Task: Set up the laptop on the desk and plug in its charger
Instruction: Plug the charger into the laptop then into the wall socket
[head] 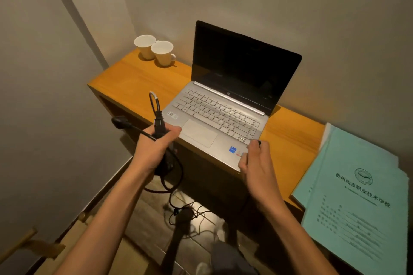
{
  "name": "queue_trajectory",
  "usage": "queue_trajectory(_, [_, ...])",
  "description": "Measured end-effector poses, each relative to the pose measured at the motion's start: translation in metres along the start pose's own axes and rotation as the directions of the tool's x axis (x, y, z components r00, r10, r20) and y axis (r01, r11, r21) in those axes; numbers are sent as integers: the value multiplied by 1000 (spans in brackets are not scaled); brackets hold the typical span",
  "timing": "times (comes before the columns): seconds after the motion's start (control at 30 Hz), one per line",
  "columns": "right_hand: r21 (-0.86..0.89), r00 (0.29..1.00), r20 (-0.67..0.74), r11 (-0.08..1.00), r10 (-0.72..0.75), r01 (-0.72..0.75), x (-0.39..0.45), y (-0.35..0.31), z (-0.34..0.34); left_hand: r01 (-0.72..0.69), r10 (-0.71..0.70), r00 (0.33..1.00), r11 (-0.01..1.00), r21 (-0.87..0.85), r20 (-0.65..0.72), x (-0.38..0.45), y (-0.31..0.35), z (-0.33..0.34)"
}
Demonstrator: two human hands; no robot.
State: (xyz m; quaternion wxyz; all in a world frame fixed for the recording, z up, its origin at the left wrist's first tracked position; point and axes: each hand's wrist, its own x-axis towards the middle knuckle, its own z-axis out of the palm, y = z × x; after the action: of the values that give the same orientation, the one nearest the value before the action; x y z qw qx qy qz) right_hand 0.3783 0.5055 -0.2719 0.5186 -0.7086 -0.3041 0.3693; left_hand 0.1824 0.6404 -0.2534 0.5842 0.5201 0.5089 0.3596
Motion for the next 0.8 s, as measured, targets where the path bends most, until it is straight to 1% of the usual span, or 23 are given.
queue_trajectory(0.07, [70,997,-73,997,20,-15,21,-1,-10,-44,46,999,993,110,-20,22,4,14])
queue_trajectory(0.1, [136,994,-103,990,42,-28,31,-1,-14,-58,62,998,988,145,-21,33,6,23])
queue_trajectory(0.17, [281,985,-135,957,110,-69,52,4,-23,-65,72,997,984,165,-38,51,10,44])
queue_trajectory(0.2, [307,978,-154,948,140,-88,63,8,-28,-65,74,996,984,167,-43,59,12,55])
queue_trajectory(0.23, [294,971,-172,950,163,-108,74,13,-32,-67,75,996,981,181,-40,66,15,67])
queue_trajectory(0.33, [166,952,-235,973,197,-160,102,27,-49,-71,81,996,961,269,-29,83,20,97])
queue_trajectory(0.47, [80,951,-215,975,221,-209,121,44,-82,-86,69,996,923,375,59,98,12,129])
queue_trajectory(0.53, [56,949,-218,974,228,-221,125,54,-95,-109,76,993,883,456,89,105,6,135])
queue_trajectory(0.6, [85,932,-237,961,275,-262,133,65,-101,-120,85,992,841,527,91,113,4,136])
queue_trajectory(0.67, [106,914,-265,951,308,-290,143,74,-99,-156,127,988,786,598,90,122,8,137])
queue_trajectory(0.73, [69,910,-280,952,304,-297,152,78,-92,-165,142,986,747,644,88,136,7,134])
queue_trajectory(0.8, [14,910,-291,953,294,-303,160,77,-84,-179,146,984,739,649,106,149,5,129])
